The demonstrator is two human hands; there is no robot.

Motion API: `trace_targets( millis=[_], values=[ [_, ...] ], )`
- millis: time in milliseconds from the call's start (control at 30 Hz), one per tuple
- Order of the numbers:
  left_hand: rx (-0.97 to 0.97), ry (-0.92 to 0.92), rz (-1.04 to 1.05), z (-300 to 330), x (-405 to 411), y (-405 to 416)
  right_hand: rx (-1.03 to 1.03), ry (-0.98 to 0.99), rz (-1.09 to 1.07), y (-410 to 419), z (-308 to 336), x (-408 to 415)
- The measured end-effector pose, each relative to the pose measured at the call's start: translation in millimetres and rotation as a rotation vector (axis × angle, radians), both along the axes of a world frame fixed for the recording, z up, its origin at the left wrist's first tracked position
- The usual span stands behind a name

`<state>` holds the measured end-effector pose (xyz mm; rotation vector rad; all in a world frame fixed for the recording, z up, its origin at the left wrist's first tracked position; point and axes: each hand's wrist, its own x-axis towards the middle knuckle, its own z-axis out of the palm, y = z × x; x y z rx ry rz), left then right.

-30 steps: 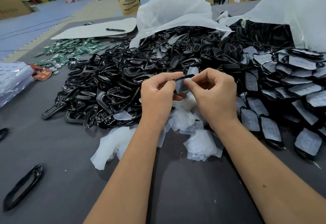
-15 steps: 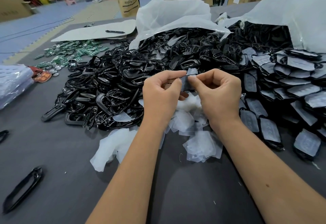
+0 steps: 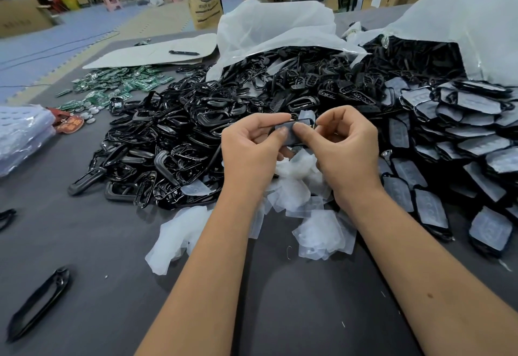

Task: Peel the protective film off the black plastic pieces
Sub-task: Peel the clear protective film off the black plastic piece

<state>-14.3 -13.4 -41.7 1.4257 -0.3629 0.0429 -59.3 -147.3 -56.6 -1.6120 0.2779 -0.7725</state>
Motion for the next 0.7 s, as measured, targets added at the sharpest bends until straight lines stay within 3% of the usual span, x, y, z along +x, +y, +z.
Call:
trace_targets(
  millis=[167, 333, 700],
  values=[
    [-0.036, 0.051, -0.086, 3.1, -1.5, 2.4, 0.244, -0.003, 0.292, -4.7, 6.1, -2.7],
    [-0.07, 0.05, -0.106, 6.9, -7.0, -2.3, 0.4, 0.001, 0.363, -6.9, 10.2, -5.5],
    [-0.046, 0.042, -0.053, 0.8, -5.5, -4.7, 0.342, -0.013, 0.288, -3.0, 9.5, -5.2]
  ],
)
